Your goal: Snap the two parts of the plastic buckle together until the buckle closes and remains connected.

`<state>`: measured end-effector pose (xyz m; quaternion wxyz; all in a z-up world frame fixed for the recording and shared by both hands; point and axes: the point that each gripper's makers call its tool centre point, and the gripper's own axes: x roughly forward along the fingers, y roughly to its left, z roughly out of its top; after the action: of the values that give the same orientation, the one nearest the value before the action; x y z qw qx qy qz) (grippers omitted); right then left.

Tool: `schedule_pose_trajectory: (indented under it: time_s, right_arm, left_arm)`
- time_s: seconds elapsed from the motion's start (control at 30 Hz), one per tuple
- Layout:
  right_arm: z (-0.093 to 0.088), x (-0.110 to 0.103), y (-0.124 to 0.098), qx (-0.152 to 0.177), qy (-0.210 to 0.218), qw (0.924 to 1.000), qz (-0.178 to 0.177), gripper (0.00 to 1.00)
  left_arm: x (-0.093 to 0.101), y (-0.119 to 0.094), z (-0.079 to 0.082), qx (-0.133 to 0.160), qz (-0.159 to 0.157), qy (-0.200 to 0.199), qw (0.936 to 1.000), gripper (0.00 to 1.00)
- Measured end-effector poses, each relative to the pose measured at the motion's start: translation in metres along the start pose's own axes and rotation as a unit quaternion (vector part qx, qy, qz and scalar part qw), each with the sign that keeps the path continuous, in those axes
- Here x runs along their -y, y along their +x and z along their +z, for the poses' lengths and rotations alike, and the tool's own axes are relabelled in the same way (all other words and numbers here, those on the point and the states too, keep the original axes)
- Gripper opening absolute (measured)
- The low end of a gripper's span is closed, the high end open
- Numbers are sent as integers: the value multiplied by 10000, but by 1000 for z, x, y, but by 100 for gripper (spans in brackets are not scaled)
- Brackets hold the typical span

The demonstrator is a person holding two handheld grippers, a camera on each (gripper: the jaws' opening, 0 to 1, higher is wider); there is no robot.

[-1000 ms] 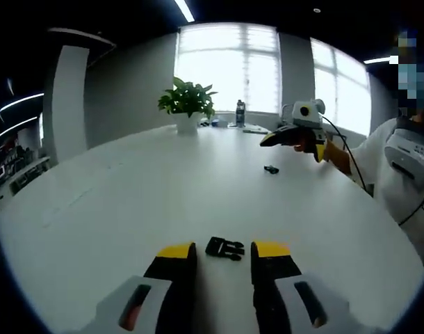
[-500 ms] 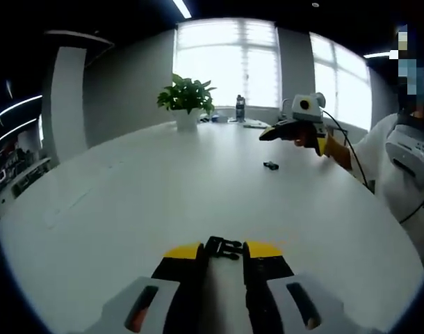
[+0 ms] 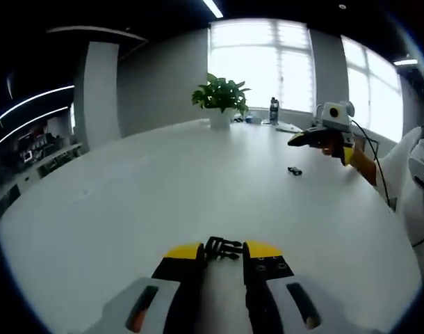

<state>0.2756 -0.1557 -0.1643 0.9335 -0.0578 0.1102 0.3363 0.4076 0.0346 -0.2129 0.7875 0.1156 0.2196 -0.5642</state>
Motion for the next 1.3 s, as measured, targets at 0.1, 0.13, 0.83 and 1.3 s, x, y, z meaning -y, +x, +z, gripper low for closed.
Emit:
schedule_pose_trajectory:
  time_s: [0.1,0.13,0.83,1.3]
  right_arm:
    - [-2,0,2,-43,-8,10000,9,80]
    - [-2,0,3,-58,-14,10000,4,80]
    - [7,-9,10,70,-198,9996,178,80]
    - [6,-10,17,54,-229,9994,259,79]
  left_arm:
    - [5,-8,3,156,145,-443,9988,21]
    - [4,-11,2,176,237,-526,9982,21]
    - [33,-67,-10,608,1556,-1089,9799,21]
    - [48,-91,-32,579,2399,-1137,9624,21]
